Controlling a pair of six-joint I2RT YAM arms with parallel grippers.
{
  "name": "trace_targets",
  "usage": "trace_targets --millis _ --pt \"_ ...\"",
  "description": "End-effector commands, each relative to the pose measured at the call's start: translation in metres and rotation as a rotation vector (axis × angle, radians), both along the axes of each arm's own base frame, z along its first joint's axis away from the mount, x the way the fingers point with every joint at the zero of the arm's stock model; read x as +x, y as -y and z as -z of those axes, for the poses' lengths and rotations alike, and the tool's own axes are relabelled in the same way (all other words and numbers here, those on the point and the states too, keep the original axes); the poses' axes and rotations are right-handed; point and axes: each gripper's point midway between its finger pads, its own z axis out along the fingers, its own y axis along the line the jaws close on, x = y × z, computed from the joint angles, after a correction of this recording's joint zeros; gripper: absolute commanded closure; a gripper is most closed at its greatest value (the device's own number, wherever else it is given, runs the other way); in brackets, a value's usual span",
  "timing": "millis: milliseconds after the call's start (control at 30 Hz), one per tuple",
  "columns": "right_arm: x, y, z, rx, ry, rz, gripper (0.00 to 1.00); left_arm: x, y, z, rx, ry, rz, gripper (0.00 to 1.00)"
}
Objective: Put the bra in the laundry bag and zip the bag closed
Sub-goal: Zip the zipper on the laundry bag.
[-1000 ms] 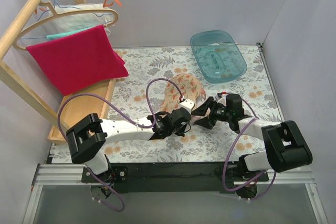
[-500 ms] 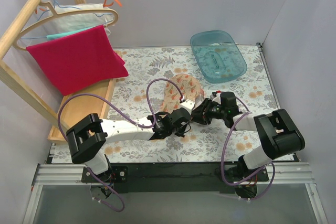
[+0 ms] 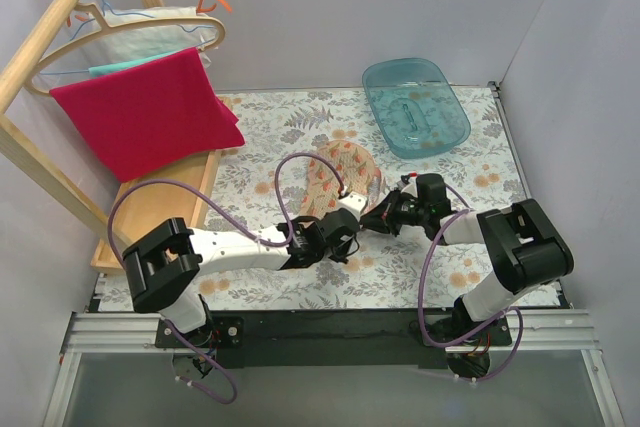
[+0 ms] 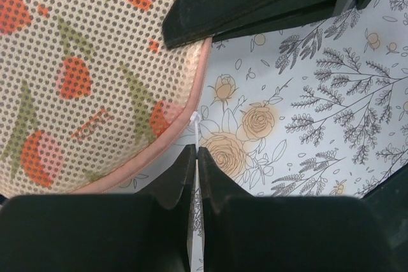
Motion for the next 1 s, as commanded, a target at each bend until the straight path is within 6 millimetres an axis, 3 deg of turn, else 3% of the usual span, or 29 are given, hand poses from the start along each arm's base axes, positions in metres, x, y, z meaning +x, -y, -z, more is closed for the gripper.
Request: trace_targets --millis 0,367,533,633,667,767,967 --pt "0.026 0.002 -0.015 0.015 0.095 0.033 0.99 -0.009 -0.008 -0.013 -0.038 -0.001 0.007 1.00" --pt "0.050 0.034 -0.015 0.009 0.120 0.112 0.99 -0.021 -0.047 -0.002 -0.007 -0.016 -0.039 1.00" --pt "0.053 0.036 -0.017 0.026 0.131 0.079 0.99 -0.025 -0.058 0.004 0.003 -0.025 -0.058 1.00" --pt "0.043 0.028 -0.022 0.058 0.152 0.000 0.82 -0.025 -0.053 0.003 -0.007 -0.032 -0.056 1.00" --pt "0.039 0.026 -0.024 0.063 0.157 -0.013 0.64 -0.024 -0.050 0.002 -0.009 -0.033 -0.050 1.00" --pt "0.020 0.030 -0.024 0.053 0.145 0.014 0.30 -0.020 -0.034 -0.005 -0.022 -0.024 -0.027 1.00" --pt "-0.020 0.033 -0.015 0.041 0.070 0.079 0.24 -0.010 -0.008 -0.017 -0.045 -0.001 0.015 1.00"
